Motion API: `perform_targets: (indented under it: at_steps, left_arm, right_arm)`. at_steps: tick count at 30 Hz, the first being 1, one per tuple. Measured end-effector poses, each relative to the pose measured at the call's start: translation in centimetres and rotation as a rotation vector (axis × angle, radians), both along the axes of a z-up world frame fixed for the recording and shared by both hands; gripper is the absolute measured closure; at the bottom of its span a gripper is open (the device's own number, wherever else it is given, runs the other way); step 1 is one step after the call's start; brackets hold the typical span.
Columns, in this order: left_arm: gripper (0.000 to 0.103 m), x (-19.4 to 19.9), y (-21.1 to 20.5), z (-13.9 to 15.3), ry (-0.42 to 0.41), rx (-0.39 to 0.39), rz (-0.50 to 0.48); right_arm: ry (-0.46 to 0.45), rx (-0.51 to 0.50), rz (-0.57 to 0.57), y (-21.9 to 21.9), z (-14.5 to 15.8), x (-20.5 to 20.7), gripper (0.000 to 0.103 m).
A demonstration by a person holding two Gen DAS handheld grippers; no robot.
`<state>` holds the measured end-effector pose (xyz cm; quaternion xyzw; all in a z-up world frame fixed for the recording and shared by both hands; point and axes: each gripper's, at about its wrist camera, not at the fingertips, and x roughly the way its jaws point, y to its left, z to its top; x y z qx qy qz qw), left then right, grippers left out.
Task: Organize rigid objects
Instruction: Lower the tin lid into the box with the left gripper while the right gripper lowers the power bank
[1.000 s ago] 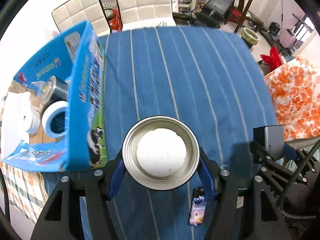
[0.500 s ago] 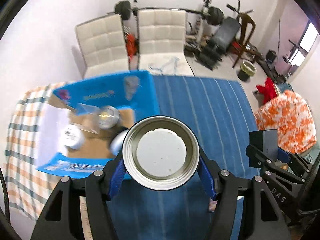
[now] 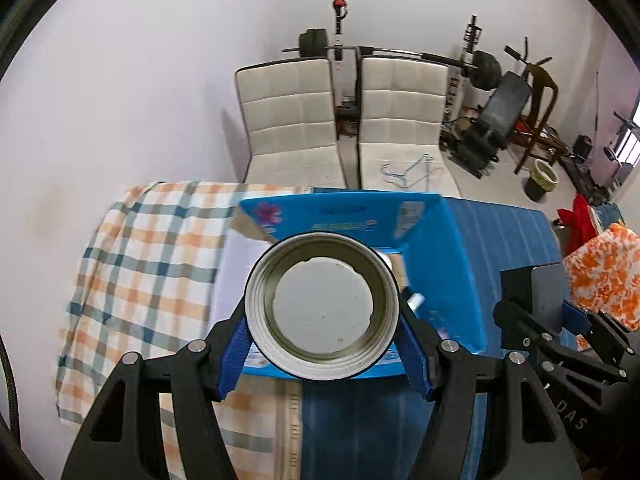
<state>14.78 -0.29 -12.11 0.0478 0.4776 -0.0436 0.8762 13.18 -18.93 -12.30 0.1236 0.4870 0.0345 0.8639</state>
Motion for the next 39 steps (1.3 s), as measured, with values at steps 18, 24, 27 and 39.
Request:
perform_targets:
  at_steps: [18,24,27,39]
  left_arm:
    - [0.040,7.2,8.1,-15.4,0.390,-0.173,0.099]
    - [0.040,8.8,7.9,-18.7,0.478,-0.195,0.078]
    - [0.040,9.3,7.7,-19.8,0.508,-0.193,0.073]
    - [0.040,9.7,6.5,-22.2,0.582,-0.127,0.029]
  right_arm:
    - [0.404,0.333,-0.071,6.2,-17.3,7.5,0.042]
    - [0.490,0.389,-0.118,7.0,-20.9,8.5,0.042]
    - [0.528,0.390,-0.137,7.0,-22.1,9.1,0.041]
    - [0.604,0.281,-0.127,7.7,-24.3,10.5,0.039]
